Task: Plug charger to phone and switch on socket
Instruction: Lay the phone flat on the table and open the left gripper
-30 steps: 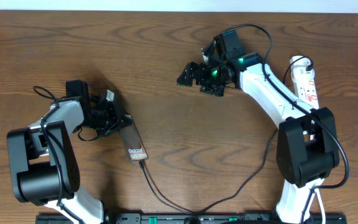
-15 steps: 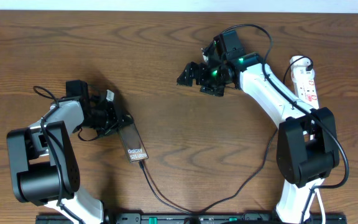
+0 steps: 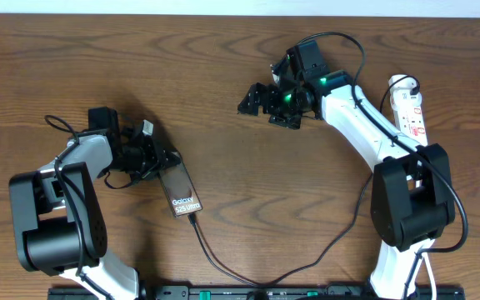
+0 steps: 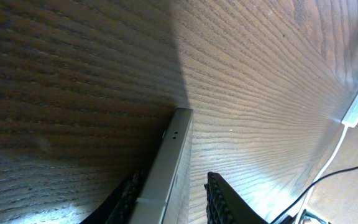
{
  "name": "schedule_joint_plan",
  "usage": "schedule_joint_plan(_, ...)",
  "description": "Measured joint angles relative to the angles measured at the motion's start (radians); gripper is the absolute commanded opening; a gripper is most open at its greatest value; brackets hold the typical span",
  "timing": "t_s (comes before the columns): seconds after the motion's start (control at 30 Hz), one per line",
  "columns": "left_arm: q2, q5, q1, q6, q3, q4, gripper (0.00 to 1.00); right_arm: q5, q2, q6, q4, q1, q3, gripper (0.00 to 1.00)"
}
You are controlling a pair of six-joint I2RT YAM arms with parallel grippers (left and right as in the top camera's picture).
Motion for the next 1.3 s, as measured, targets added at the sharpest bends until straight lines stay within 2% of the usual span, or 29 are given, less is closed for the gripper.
schedule_joint_plan(0.07, 0.0, 0.003, 0.0, 0.0, 0.0, 0.0, 0.35, 0.0, 0.0, 0.0, 0.0, 0.0, 0.0, 0.96)
schedule_joint_plan(0.23, 0.0, 0.018, 0.0, -0.002, 0.0, 0.002, 0.48, 0.0, 0.0, 0.0, 0.0, 0.0, 0.0, 0.96)
schedule_joint_plan(0.43, -0.004, 0.036, 0.0, 0.0, 0.0, 0.002, 0.55, 0.0, 0.0, 0.0, -0.001, 0.0, 0.0, 0.96)
schedule_joint_plan(0.63, -0.01, 0.061, 0.0, 0.0, 0.0, 0.003, 0.73, 0.0, 0.0, 0.0, -0.002, 0.0, 0.0, 0.96)
schedule_joint_plan(0.77, -0.014, 0.071, -0.001, 0.0, 0.0, 0.003, 0.75, 0.0, 0.0, 0.0, -0.002, 0.0, 0.0, 0.96)
schedule_joint_plan(0.8, -0.014, 0.073, -0.001, 0.0, 0.0, 0.003, 0.79, 0.0, 0.0, 0.0, -0.002, 0.0, 0.0, 0.96)
schedule_joint_plan(0.97, -0.018, 0.084, -0.001, 0.0, 0.0, 0.002, 0.84, 0.0, 0.0, 0.0, -0.002, 0.0, 0.0, 0.96)
schedule_joint_plan(1.3, -0.019, 0.093, -0.001, 0.0, 0.0, -0.002, 0.86, 0.0, 0.0, 0.0, -0.005, 0.0, 0.0, 0.96)
